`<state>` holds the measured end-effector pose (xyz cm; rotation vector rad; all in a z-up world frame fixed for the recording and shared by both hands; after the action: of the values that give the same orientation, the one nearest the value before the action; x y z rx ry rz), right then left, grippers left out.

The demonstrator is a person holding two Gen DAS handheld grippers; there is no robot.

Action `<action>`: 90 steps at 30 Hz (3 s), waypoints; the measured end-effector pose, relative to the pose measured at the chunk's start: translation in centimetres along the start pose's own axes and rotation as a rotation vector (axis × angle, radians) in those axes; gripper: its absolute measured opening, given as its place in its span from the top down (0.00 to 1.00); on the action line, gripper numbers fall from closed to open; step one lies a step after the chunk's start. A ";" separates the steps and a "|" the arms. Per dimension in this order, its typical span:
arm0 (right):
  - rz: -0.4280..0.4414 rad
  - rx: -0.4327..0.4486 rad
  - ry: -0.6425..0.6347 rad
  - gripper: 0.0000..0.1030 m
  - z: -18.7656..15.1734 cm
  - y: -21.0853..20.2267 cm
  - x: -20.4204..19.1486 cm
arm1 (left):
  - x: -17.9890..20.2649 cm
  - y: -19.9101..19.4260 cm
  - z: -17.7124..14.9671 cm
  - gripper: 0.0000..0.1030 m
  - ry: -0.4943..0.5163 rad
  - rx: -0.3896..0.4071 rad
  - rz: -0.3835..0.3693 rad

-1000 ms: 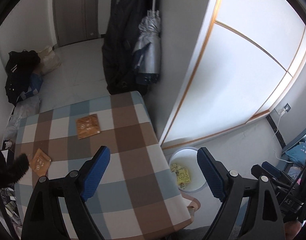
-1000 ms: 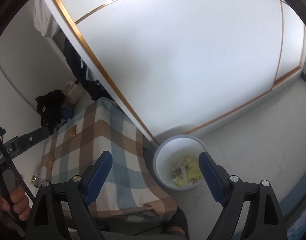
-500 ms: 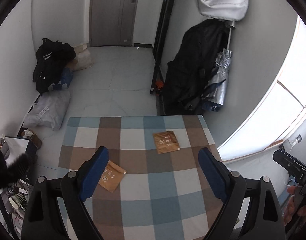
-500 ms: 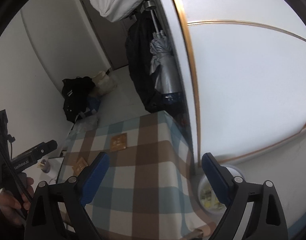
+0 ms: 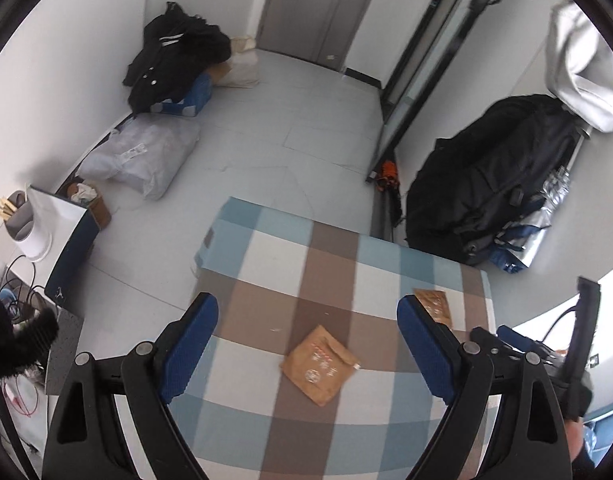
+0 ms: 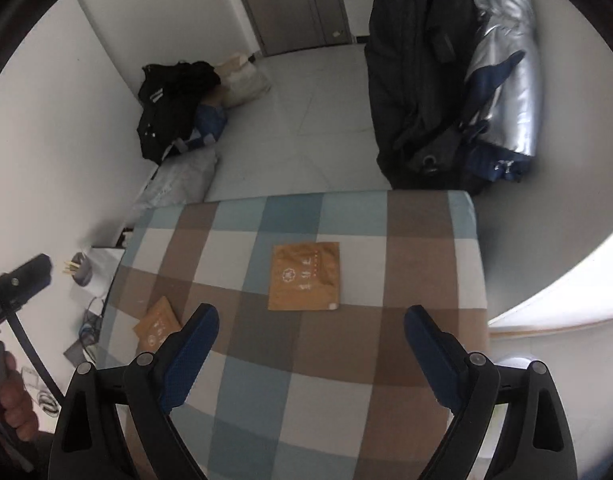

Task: Collect trash
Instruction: 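Move both grippers back over the table, then grasp the brown paper packet with the right gripper, then grasp the other brown paper packet with the left gripper while the right gripper holds its packet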

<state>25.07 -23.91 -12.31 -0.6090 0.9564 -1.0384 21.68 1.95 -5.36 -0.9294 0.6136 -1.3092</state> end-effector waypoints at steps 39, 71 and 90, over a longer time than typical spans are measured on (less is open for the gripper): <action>-0.070 -0.071 -0.218 0.83 0.2 6.3 -2.4 | -2.0 3.8 -0.4 0.13 0.053 -0.141 0.078; 0.106 0.031 -0.140 0.96 -0.1 -1.3 0.3 | 4.6 7.0 -7.2 0.53 0.556 -0.195 0.069; 0.092 0.121 -0.099 0.96 -4.0 -8.4 1.8 | 5.0 4.1 -8.1 0.99 0.442 -0.163 -0.040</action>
<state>18.18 -28.93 -8.15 -0.5062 0.8217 -0.9678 18.08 -4.74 -12.40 -0.7872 1.0599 -1.5307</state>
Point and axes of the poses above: each gripper's, at about its wrist camera, not at the fingertips, and y roughly the way its jaws point, x to its right, z to its top, the point moved 3 cm from there along y, roughly the way its jaws point, and after that the axes turned 12 degrees about z, right-handed, at the moved point
